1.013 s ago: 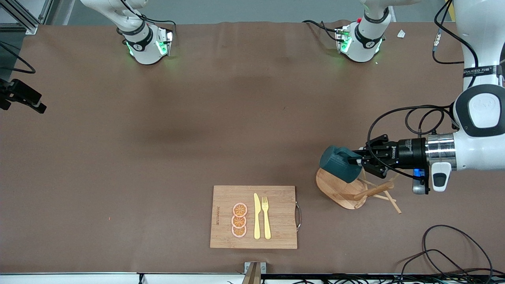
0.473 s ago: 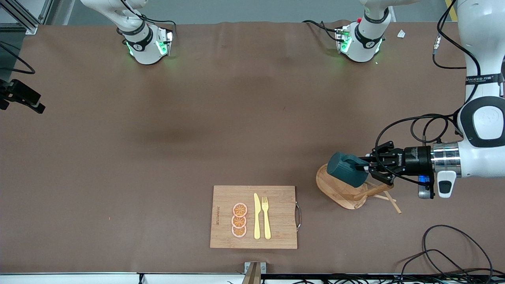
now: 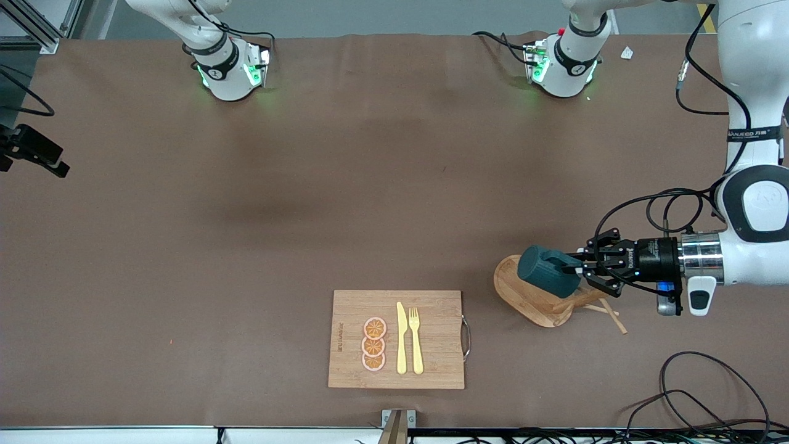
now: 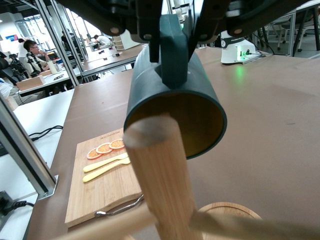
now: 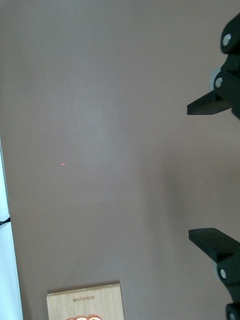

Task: Pass cup and hang on rack
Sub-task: 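Hang the mug onto a rack peg with the left gripper, then open the left gripper and release the mug handle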

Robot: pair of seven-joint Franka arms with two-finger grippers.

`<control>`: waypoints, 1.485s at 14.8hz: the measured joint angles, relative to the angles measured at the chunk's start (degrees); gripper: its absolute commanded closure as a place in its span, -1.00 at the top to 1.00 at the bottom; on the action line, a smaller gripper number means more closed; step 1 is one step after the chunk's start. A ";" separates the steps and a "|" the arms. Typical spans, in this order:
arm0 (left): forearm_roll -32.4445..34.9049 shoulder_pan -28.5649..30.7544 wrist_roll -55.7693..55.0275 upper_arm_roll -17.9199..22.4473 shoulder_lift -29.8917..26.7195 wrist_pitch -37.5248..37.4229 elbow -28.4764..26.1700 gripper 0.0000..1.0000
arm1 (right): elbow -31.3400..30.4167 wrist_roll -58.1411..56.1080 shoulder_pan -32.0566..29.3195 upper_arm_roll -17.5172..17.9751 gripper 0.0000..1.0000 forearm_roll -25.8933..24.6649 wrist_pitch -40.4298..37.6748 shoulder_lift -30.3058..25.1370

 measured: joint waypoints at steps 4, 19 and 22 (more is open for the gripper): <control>-0.05 1.93 0.18 0.01 1.15 1.07 0.00 -0.97 | 0.00 0.00 0.00 0.05 1.00 -0.09 0.00 0.00; 0.27 1.39 0.34 -1.00 1.14 4.69 1.47 1.00 | 0.00 0.00 0.01 0.07 1.00 -0.13 0.01 0.00; 8.79 -2.46 -0.18 -1.32 -2.36 4.67 1.79 1.00 | 0.00 0.00 0.01 0.10 1.00 -0.14 0.01 0.00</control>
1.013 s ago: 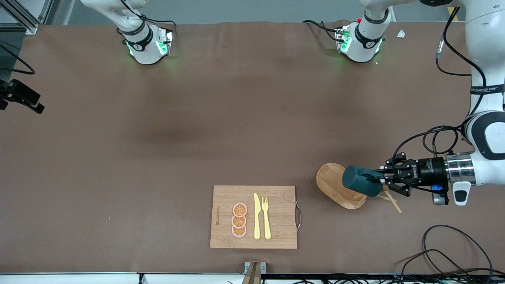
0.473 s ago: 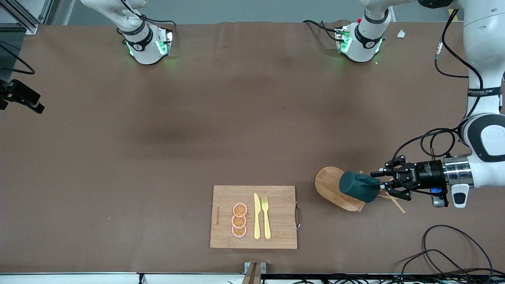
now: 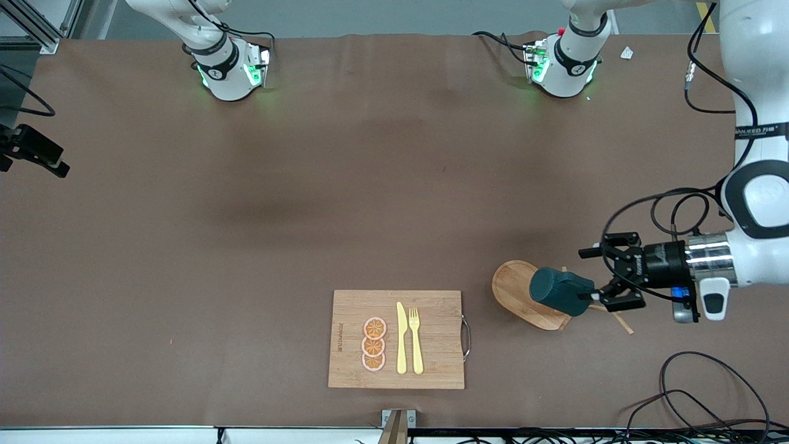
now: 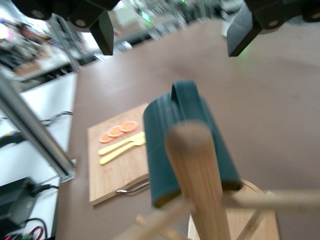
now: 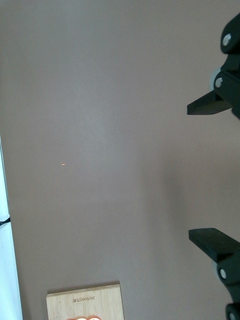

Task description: Pass cup and hang on rack

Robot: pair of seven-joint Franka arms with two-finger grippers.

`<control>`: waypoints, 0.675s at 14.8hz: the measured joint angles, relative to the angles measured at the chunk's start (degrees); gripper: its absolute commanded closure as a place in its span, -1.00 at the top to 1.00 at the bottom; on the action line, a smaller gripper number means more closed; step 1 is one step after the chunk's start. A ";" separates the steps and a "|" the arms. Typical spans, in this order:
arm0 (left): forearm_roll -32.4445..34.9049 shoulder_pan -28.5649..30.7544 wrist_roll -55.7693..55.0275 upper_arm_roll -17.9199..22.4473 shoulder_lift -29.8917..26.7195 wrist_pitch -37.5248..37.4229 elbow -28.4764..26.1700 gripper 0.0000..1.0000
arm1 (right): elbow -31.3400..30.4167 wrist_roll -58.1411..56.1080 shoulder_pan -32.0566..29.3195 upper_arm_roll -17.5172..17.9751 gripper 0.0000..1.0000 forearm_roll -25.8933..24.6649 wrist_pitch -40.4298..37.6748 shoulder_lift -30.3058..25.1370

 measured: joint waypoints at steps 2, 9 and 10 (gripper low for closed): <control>6.79 -3.73 -0.42 -0.09 -3.36 0.04 0.17 1.00 | 0.00 0.00 0.00 0.01 1.00 -0.01 0.00 0.00; 38.08 -7.80 9.48 -6.57 -13.08 -5.35 0.39 1.00 | 0.00 0.00 0.00 0.01 1.00 -0.03 0.02 0.00; 41.12 -7.76 14.29 -6.72 -14.39 -6.37 0.43 1.00 | 0.00 0.00 0.00 0.01 1.00 -0.03 0.02 0.00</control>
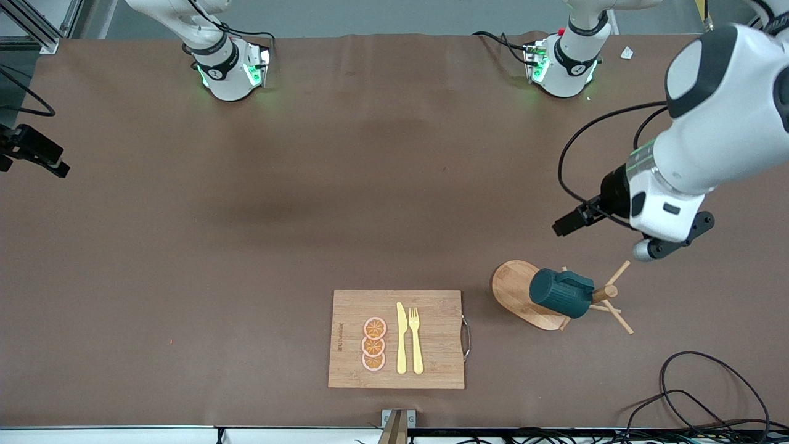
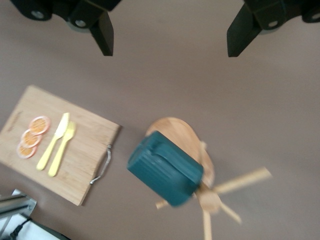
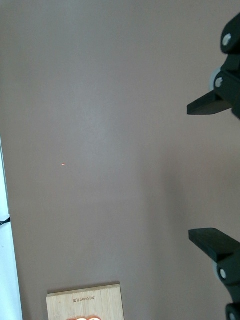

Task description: Pass cup and hang on rack

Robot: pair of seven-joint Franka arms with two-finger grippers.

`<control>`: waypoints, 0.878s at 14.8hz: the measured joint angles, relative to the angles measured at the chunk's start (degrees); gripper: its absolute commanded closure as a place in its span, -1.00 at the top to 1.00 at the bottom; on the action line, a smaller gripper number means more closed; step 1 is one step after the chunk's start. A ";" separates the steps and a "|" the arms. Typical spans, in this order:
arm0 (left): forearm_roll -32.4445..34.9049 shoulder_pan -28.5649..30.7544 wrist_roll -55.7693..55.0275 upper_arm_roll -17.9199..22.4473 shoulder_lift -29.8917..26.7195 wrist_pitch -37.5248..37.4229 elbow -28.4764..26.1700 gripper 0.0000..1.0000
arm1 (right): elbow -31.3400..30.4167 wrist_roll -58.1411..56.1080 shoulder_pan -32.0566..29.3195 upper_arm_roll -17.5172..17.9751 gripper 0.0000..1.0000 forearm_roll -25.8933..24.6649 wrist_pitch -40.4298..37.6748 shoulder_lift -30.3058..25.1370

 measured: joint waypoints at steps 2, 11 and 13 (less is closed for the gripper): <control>4.21 0.40 9.96 0.62 -3.08 -1.73 0.03 1.00 | 0.00 0.00 0.00 0.00 1.00 -0.01 0.08 0.00; 5.33 0.34 24.95 5.95 -18.65 -11.15 -11.70 1.00 | 0.00 0.00 0.00 0.00 1.00 -0.01 0.06 0.00; 4.07 0.34 25.02 6.76 -21.43 -10.71 -15.13 1.00 | 0.00 0.00 0.00 0.01 1.00 -0.01 0.06 0.00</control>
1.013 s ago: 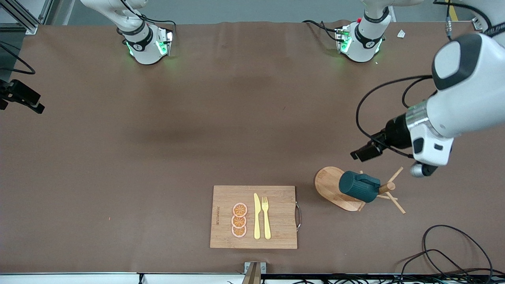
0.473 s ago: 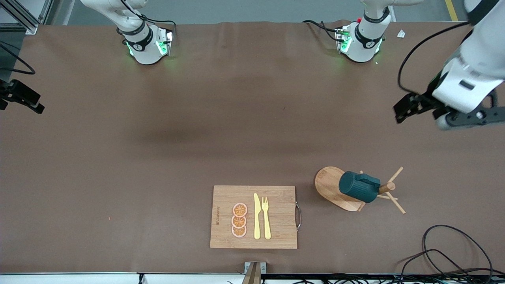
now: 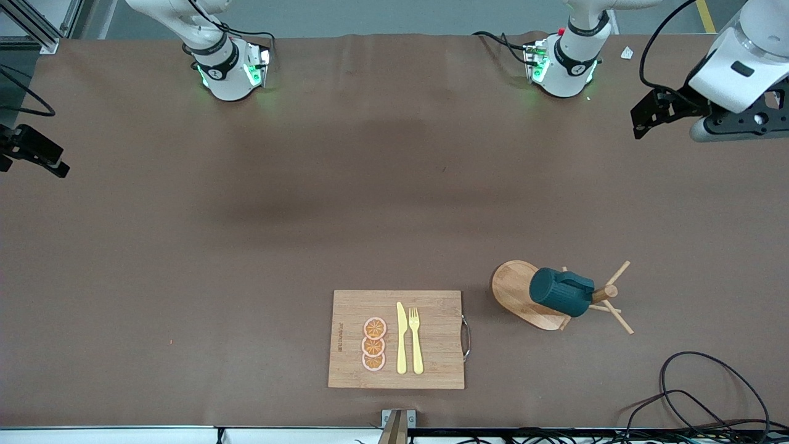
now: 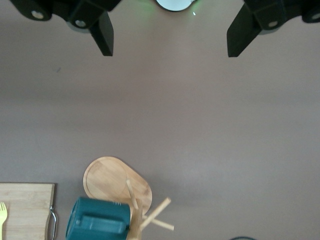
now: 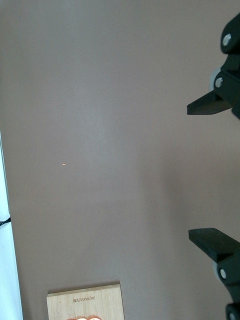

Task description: Pass cup and hang on rack

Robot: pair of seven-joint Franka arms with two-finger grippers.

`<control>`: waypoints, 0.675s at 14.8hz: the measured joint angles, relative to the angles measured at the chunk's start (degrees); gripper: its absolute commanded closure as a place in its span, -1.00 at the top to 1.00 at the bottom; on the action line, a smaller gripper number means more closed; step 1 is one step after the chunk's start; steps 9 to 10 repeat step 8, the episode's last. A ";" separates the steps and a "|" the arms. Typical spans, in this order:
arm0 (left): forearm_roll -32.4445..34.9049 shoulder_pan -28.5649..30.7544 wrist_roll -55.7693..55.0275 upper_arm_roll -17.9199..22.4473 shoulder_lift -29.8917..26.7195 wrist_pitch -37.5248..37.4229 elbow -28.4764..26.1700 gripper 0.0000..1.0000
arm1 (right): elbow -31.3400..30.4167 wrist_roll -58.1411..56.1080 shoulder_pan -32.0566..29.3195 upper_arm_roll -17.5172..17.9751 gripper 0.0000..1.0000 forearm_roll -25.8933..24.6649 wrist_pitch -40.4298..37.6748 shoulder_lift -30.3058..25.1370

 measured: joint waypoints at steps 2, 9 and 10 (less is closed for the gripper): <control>-0.35 0.01 0.49 0.93 -1.80 0.61 -2.43 1.00 | 0.00 0.00 0.09 0.05 1.00 0.00 0.05 0.00; -1.22 0.03 3.99 2.72 -2.69 2.30 -3.63 1.00 | 0.04 0.00 0.27 0.20 1.00 0.00 0.21 0.00; -1.22 0.03 3.99 2.72 -2.69 2.30 -3.63 1.00 | 0.04 0.00 0.27 0.20 1.00 0.00 0.21 0.00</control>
